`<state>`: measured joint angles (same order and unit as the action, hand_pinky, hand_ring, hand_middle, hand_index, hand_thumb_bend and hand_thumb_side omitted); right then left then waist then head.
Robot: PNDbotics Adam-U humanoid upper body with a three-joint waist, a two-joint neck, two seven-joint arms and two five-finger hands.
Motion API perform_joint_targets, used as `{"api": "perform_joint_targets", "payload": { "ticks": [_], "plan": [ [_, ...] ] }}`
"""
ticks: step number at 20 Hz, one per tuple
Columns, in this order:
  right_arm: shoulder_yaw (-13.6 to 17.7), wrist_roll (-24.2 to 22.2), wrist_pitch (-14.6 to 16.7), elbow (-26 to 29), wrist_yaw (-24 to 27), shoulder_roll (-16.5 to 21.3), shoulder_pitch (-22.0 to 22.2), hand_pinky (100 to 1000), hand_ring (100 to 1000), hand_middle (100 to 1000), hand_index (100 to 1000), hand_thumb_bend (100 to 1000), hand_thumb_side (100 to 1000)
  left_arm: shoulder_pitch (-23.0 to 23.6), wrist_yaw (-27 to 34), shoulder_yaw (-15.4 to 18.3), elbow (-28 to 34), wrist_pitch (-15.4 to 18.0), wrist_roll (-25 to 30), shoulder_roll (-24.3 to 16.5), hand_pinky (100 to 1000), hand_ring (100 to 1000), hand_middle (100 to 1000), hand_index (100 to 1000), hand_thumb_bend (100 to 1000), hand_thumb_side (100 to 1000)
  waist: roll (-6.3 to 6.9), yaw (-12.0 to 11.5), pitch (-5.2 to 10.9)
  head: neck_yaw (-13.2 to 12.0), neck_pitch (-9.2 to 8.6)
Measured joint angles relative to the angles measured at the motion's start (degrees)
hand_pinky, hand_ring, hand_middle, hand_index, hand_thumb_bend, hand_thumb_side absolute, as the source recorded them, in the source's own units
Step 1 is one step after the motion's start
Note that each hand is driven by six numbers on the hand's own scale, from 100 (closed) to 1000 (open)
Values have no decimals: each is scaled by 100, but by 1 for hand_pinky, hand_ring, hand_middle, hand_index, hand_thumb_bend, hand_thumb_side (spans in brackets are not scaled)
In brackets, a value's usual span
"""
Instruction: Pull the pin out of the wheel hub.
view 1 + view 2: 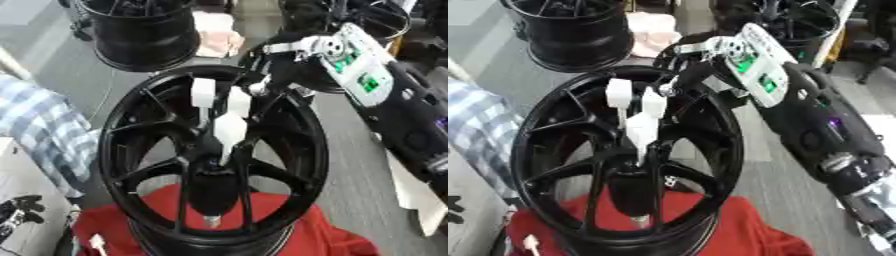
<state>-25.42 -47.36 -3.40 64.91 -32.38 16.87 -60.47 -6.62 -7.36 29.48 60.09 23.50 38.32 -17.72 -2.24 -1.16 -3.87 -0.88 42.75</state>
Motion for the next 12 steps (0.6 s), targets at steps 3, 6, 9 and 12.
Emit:
{"api": "perform_joint_targets", "payload": {
  "ticks": [3,6,9,12],
  "plan": [
    [-3,-93,48,-11,-41,-56,-4,835,876,874,952,264,552,-1,-1,-1,1,-5,12,0,773,578,603,798,100,688,0,-4,0,8,0],
    [-37,-189,69,4,-51,-64,-27,836,877,874,953,266,540,-1,-1,-3,3,-9,17,0,773,578,603,798,100,688,0,-5,0,10,0],
    [-64,-286,72,30,-79,-99,-32,836,876,875,954,269,536,-2,-1,-17,8,-14,23,1,773,579,603,798,100,689,-1,-11,0,19,0],
    [-78,-371,88,28,-145,-150,-31,834,873,873,954,270,532,-3,-1,-29,29,-26,35,1,773,579,603,798,100,689,-1,-18,0,31,0]
  ]
}}
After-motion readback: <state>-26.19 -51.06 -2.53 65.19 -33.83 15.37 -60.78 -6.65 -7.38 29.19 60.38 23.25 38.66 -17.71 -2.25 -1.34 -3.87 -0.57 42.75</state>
